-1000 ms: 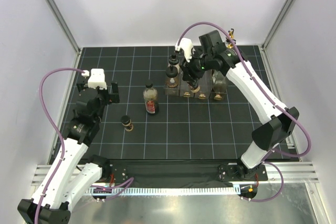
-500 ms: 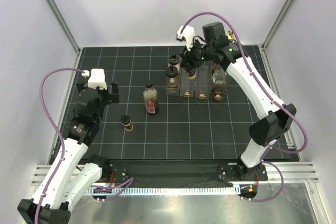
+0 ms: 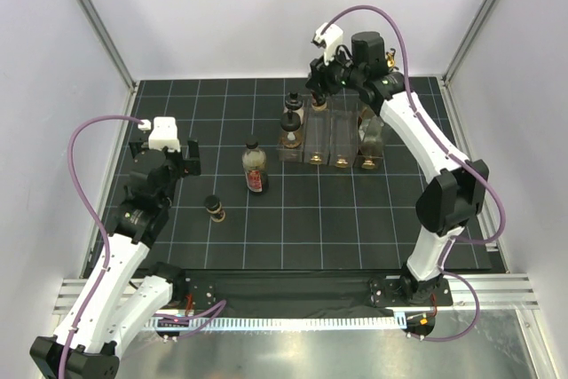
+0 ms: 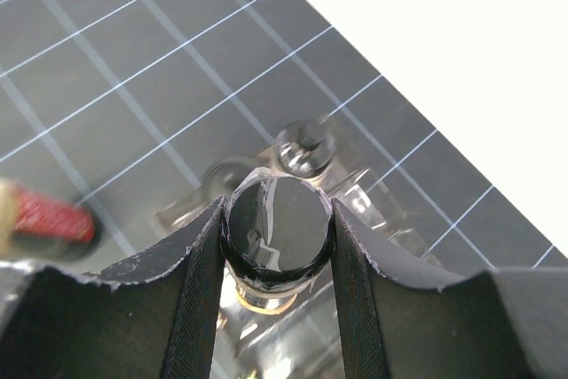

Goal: Organize the condiment bottles
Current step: Place the bottle in the storage box.

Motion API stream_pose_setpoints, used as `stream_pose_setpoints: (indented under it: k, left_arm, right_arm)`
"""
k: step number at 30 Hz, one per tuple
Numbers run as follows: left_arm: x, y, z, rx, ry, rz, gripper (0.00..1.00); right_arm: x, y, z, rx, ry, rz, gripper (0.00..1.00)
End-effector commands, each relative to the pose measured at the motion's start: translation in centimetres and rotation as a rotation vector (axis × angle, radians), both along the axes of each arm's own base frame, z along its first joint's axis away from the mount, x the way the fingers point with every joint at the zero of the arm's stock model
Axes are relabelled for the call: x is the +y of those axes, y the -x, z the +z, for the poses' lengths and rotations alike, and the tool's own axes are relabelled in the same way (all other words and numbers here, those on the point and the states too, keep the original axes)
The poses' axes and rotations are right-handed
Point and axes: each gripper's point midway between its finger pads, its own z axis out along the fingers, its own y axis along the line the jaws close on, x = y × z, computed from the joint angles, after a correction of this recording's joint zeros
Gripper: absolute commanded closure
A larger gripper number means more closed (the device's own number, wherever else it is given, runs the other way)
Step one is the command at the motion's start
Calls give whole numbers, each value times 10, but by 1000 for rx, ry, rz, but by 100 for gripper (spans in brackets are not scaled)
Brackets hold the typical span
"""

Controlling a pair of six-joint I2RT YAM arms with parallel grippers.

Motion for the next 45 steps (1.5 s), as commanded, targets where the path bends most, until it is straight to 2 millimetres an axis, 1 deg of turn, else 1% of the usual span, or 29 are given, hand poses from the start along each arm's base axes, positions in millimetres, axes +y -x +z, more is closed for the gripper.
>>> stream_pose_setpoints:
  k: [1,2,3,4,5,7,8,9,12,13,15,16,17,19,24,26,30,32,33,34,38,41,45]
  left_arm:
    - [5,-4,14,-61,1,31,0]
    - [7,-4,14,-58,-20,32,0]
    - [8,-4,14,-57,-25,34,0]
    - [9,-4,14,-57,-26,37,0]
    - [9,-4,14,-56,-30,38,0]
    - [10,-4,14,-55,-31,41,0]
    - [9,-4,13,-53,-33,40,0]
    - [10,-4,13,-53,-35,42,0]
    - [11,-5,12,-50,-40,44,0]
    - [12,-5,12,-48,-41,48,0]
    - [13,-5,12,-49,-42,52,0]
    - [14,-5,12,-49,-42,55,0]
    - [14,-5,12,-46,-43,57,0]
    - [15,-5,12,-46,-45,60,0]
    - [15,-6,11,-44,-42,54,0]
    - [15,-6,12,-47,-40,51,0]
    - [13,-6,12,-47,-35,44,0]
    - [14,-6,13,-50,-34,46,0]
    - [14,-6,13,-48,-36,46,0]
    - [14,-6,13,-48,-36,46,0]
    - [13,-6,13,-50,-34,44,0]
    - [13,-6,12,-48,-35,40,0]
    - [12,-6,13,-49,-34,40,0]
  right_arm:
    - [-3,-38,22,-122,-106,-58,96]
    - [-7,-44,20,-128,-107,-65,96]
    - [-10,-51,11,-125,-103,-76,96]
    - [-9,-55,12,-144,-113,-71,96]
    - [-11,-59,9,-144,-117,-78,96]
    - [-12,-65,-6,-155,-101,-71,96]
    - [-14,-67,-18,-144,-89,-74,96]
    - [-13,-69,-19,-159,-92,-75,96]
    - [-14,-78,-34,-191,-76,-50,96]
    - [-14,-83,-46,-185,-73,-47,96]
    - [-15,-88,-55,-184,-67,-32,96]
    - [-15,-92,-55,-201,-70,-28,96]
    - [-15,-96,-62,-199,-69,-26,96]
    - [-16,-103,-62,-226,-77,-29,96]
    - [-21,-116,-82,-162,-102,-81,96]
    - [-23,-118,-86,-143,-110,-108,96]
    - [-19,-117,-95,-136,-110,-136,96]
    - [-20,-120,-101,-129,-105,-153,96]
    - [-18,-121,-100,-135,-107,-150,96]
    - [-16,-122,-103,-129,-108,-151,96]
    - [-14,-124,-99,-136,-114,-157,96]
    - [-14,-125,-102,-135,-109,-170,96]
    - [-10,-129,-111,-119,-107,-214,95]
